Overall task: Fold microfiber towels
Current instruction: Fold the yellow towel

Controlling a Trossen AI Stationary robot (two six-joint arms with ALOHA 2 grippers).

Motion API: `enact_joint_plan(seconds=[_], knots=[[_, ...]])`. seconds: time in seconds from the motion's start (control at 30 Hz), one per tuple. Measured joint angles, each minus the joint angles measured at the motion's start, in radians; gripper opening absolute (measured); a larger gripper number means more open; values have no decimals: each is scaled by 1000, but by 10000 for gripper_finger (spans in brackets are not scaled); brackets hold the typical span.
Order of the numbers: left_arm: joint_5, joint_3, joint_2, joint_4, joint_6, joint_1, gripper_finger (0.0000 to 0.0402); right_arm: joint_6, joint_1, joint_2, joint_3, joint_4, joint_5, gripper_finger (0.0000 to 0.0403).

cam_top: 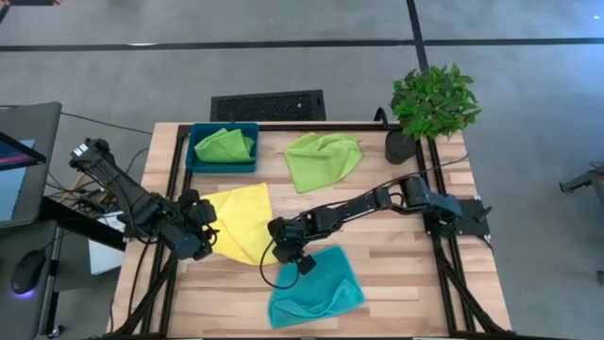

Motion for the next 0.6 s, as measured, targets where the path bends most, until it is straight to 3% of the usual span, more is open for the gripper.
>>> enact_joint_plan(seconds=[0.27,0.6], knots=[[0,0,0,0,0,0,154,12,0,0,0,2,-7,12],[-73,1,35,0,8,0,154,69,0,-21,0,-64,-4,6]])
